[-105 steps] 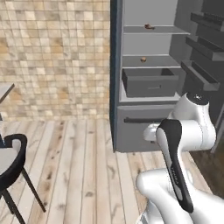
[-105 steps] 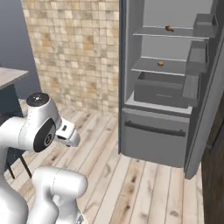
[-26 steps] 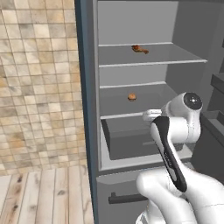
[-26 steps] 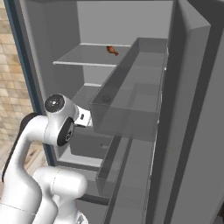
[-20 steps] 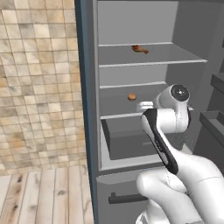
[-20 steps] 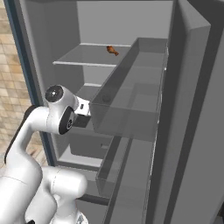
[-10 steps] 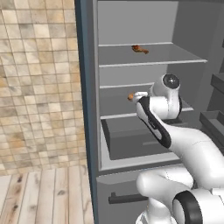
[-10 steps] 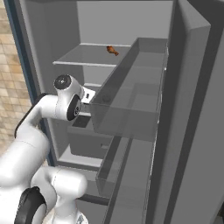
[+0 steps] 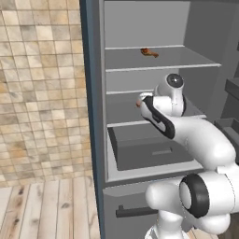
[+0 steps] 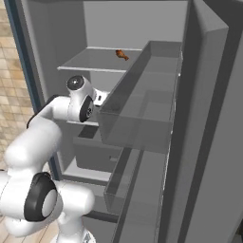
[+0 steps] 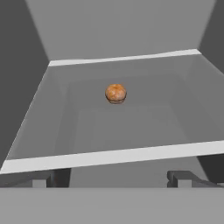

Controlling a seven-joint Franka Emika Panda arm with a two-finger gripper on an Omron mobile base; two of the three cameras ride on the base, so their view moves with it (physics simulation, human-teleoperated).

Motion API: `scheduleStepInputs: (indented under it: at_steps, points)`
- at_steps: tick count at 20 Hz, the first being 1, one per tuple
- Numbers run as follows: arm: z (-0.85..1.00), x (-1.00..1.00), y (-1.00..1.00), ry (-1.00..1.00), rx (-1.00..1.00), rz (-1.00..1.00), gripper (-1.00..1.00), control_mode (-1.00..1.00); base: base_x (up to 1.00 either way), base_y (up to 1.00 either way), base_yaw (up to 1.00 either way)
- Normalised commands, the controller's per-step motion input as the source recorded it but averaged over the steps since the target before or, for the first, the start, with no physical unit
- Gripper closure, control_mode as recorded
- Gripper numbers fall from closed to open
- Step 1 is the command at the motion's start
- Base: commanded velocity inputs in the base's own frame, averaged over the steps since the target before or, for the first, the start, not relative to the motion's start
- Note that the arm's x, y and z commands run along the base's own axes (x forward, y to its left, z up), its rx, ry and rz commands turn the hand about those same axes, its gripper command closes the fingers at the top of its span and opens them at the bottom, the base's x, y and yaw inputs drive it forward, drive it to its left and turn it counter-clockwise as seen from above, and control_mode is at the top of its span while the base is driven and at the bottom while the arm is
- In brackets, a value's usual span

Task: Pick up each tangerine from the fridge and place one tangerine on each plate on the dining counter.

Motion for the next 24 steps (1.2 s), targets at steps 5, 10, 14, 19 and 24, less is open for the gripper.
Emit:
scheduleStepInputs:
  at_steps: [5,10,14,19,24]
  points:
    - [-0.23,0.26,0.0,0.02,0.0,0.0,-1.0,-1.0,0.0,0.0,0.0]
    - [-0.24,0.24,-0.02,0.0,0.0,0.0,-1.0,-1.0,0.0,0.0,0.0]
    - [-0.02,0.35,-0.14,0.0,0.0,0.0,-1.0,-1.0,0.0,0.0,0.0]
    - [0.0,0.32,-0.17,0.0,0.0,0.0,-1.0,-1.0,0.0,0.0,0.0]
    - [-0.14,0.3,-0.01,0.02,0.0,0.0,-1.0,-1.0,0.0,0.0,0.0]
